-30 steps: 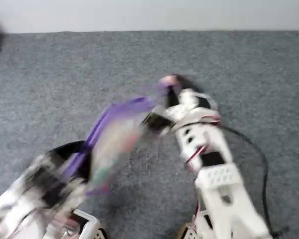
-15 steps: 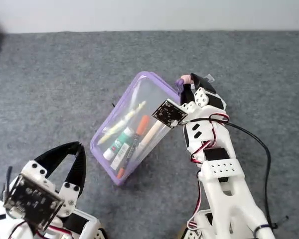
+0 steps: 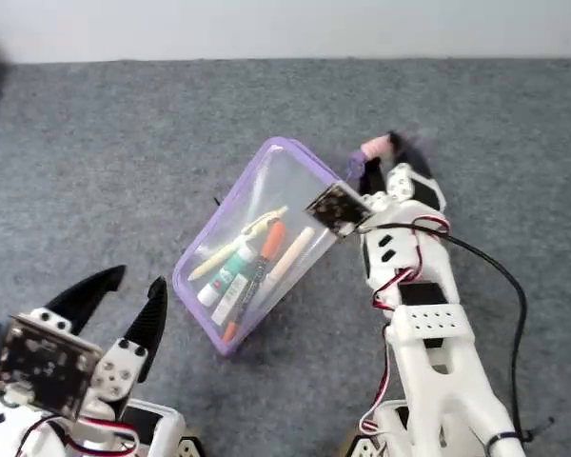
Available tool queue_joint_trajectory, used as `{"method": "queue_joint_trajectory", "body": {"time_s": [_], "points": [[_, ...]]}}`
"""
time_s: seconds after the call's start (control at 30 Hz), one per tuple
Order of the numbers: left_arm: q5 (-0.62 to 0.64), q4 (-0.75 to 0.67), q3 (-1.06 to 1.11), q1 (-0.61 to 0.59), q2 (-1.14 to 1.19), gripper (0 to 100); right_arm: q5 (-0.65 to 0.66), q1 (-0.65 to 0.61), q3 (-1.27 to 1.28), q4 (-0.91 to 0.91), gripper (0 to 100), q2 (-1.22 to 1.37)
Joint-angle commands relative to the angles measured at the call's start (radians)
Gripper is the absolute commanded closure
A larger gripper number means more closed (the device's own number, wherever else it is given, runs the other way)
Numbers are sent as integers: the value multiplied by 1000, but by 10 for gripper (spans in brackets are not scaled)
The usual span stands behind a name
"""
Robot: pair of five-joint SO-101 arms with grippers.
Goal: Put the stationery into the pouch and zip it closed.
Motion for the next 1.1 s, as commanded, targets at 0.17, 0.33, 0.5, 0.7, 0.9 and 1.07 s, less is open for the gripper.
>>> {"method": "queue_joint_trajectory", "body": {"time_s": [0.17,0.33,0.5,0.7,0.9,1.07], "points": [[26,-51,94,-238,3,789,-276,93,-222,309,827,-5],[26,-95,108,-311,3,788,-470,128,-397,588,827,-5],[51,-133,120,-324,9,790,-612,148,-523,819,827,-7],[158,-222,197,-321,9,854,-736,143,-667,1142,902,-77],[155,-269,200,-318,9,964,-779,145,-697,1362,980,-228],[153,-245,203,-316,9,987,-779,133,-694,1535,991,-352]]}}
